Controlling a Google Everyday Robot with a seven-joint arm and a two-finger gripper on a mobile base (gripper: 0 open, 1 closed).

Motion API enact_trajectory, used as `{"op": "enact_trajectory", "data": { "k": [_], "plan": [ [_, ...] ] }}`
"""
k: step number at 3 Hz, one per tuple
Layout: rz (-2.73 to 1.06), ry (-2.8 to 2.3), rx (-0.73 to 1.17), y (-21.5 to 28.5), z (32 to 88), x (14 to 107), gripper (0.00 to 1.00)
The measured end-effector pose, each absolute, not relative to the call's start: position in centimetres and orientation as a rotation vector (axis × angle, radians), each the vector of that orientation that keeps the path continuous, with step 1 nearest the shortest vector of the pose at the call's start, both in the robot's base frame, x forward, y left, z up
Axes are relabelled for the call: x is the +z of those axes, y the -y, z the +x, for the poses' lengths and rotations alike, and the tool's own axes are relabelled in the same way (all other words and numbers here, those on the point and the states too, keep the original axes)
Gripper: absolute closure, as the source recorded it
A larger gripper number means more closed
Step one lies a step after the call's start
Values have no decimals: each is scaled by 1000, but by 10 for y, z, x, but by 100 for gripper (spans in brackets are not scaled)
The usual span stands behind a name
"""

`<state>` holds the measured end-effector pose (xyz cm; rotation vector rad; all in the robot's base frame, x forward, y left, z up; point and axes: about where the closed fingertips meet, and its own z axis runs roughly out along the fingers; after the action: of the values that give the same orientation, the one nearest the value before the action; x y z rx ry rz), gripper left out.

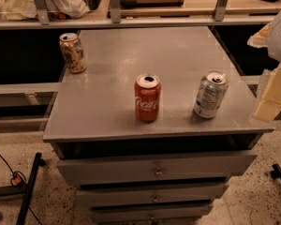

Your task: Move coke can near orange can

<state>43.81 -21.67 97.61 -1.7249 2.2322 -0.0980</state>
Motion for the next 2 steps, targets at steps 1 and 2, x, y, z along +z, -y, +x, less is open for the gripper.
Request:
{"op": "enact_trajectory", "data": {
  "k": [1,2],
  "plan": [
    [-1725,-2232,-98,217,438,976,0],
    [-1761,-2195,-95,200,447,976,0]
  ]
}}
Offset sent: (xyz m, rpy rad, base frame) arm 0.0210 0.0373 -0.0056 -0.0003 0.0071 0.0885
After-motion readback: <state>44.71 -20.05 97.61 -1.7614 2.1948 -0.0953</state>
